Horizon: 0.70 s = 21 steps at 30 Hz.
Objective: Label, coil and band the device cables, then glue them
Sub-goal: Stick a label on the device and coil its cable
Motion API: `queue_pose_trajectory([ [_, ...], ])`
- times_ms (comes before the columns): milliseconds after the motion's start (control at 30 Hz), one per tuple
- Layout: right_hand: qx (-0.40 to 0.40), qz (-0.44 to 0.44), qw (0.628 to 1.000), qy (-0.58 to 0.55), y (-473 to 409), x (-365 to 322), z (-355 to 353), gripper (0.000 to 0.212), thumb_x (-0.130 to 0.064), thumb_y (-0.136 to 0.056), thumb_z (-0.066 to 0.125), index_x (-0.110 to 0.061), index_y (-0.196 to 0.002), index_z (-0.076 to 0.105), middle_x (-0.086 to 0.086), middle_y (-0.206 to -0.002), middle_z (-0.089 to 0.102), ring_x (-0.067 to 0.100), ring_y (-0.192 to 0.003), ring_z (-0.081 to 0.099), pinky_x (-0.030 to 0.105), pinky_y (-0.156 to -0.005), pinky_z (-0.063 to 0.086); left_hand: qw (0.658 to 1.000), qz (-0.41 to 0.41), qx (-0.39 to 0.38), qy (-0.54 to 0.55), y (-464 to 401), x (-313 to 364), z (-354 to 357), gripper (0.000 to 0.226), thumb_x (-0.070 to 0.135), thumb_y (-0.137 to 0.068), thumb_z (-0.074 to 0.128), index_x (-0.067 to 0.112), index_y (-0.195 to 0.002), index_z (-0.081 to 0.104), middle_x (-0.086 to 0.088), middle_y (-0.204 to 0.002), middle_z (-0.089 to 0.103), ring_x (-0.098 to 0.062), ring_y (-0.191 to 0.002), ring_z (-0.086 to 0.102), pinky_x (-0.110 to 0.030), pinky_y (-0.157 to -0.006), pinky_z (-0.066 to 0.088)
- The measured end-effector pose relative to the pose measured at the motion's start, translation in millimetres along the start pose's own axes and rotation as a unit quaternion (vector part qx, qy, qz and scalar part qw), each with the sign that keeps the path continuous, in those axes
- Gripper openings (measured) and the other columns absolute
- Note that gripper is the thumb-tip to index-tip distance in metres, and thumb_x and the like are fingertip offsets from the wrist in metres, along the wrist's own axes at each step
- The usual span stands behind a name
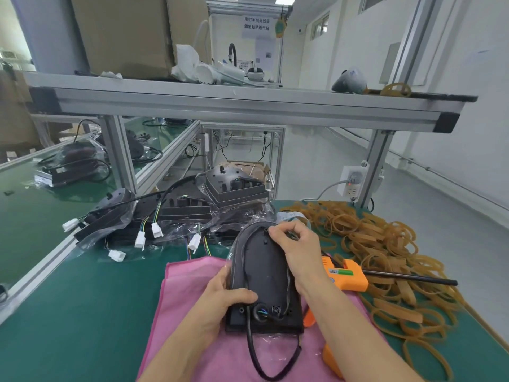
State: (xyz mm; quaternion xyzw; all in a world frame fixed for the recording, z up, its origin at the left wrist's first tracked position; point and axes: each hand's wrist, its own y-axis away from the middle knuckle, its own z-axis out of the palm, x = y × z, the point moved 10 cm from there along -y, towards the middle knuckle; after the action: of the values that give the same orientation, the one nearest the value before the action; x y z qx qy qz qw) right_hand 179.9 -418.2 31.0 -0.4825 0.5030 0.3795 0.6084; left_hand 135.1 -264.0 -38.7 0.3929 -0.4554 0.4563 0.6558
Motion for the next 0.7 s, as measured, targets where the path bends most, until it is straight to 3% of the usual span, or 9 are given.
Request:
queue_pose_trajectory([
  [67, 0.009, -0.016, 1.000, 0.005, -1, -1, -1, 0.017, -0.010, -0.081, 0.074, -0.018, -0.067, 0.066, -0.012, -0.070, 0.066, 0.007, -0.073, 0.060, 0.023, -0.072, 0.048, 0.998, -0.043, 0.005, 0.035, -3, -1, 3, 0.063, 0.009, -0.057, 0.079, -0.001, -0.116, 0.062, -0.022, -0.102, 0.072, -0.032, -0.085, 0.070, -0.037, -0.072, 0.059],
  [133, 0.015, -0.018, 1.000, -0.010, -1, -1, -2, 0.019, -0.006, -0.079, 0.075, -0.018, -0.066, 0.067, -0.009, -0.070, 0.067, 0.012, -0.075, 0.061, 0.029, -0.075, 0.049, 0.992, -0.093, 0.026, 0.084, -7, -4, 4, 0.059, 0.033, -0.060, 0.085, 0.002, -0.109, 0.071, -0.021, -0.105, 0.072, -0.033, -0.092, 0.071, -0.038, -0.074, 0.060],
  [200, 0.003, -0.009, 1.000, -0.028, -2, 0, 1, 0.023, -0.004, -0.076, 0.076, -0.020, -0.063, 0.068, -0.009, -0.070, 0.067, 0.011, -0.073, 0.060, 0.025, -0.071, 0.050, 0.984, -0.122, 0.053, 0.116, -11, -6, 4, 0.056, 0.053, -0.064, 0.073, 0.008, -0.098, 0.078, -0.018, -0.104, 0.073, -0.031, -0.090, 0.072, -0.038, -0.070, 0.061],
  [300, -0.015, -0.019, 0.999, -0.034, -5, -5, 4, 0.025, -0.002, -0.075, 0.078, -0.022, -0.061, 0.070, -0.010, -0.070, 0.068, 0.005, -0.070, 0.060, 0.017, -0.065, 0.050, 0.974, -0.137, 0.070, 0.165, -18, -10, 4, 0.062, 0.058, -0.068, 0.067, 0.008, -0.101, 0.077, -0.018, -0.106, 0.072, -0.030, -0.086, 0.073, -0.038, -0.064, 0.060],
  [433, -0.020, -0.027, 0.998, -0.061, -4, -6, 0, 0.022, 0.000, -0.077, 0.076, -0.019, -0.066, 0.071, -0.007, -0.074, 0.069, 0.008, -0.073, 0.060, 0.019, -0.069, 0.050, 0.971, -0.142, 0.046, 0.189, -24, -12, 3, 0.074, 0.072, -0.077, 0.049, 0.007, -0.099, 0.077, -0.020, -0.108, 0.071, -0.032, -0.088, 0.072, -0.041, -0.068, 0.061],
  [600, -0.008, -0.034, 0.998, -0.056, -5, -4, 0, 0.017, -0.001, -0.079, 0.075, -0.015, -0.070, 0.070, -0.003, -0.077, 0.068, 0.010, -0.074, 0.060, 0.023, -0.072, 0.049, 0.980, -0.137, 0.033, 0.139, -22, -10, 3, 0.042, 0.037, -0.078, 0.065, 0.004, -0.101, 0.076, -0.019, -0.100, 0.073, -0.029, -0.079, 0.073, -0.034, -0.059, 0.059],
  [700, 0.008, -0.034, 0.999, -0.038, -5, -1, 1, 0.015, -0.003, -0.079, 0.075, -0.015, -0.072, 0.070, -0.004, -0.077, 0.068, 0.011, -0.075, 0.060, 0.027, -0.073, 0.051, 0.988, -0.098, 0.056, 0.105, -19, -7, -2, 0.056, 0.018, -0.065, 0.072, -0.004, -0.116, 0.063, -0.022, -0.093, 0.073, -0.031, -0.072, 0.072, -0.034, -0.056, 0.057],
])
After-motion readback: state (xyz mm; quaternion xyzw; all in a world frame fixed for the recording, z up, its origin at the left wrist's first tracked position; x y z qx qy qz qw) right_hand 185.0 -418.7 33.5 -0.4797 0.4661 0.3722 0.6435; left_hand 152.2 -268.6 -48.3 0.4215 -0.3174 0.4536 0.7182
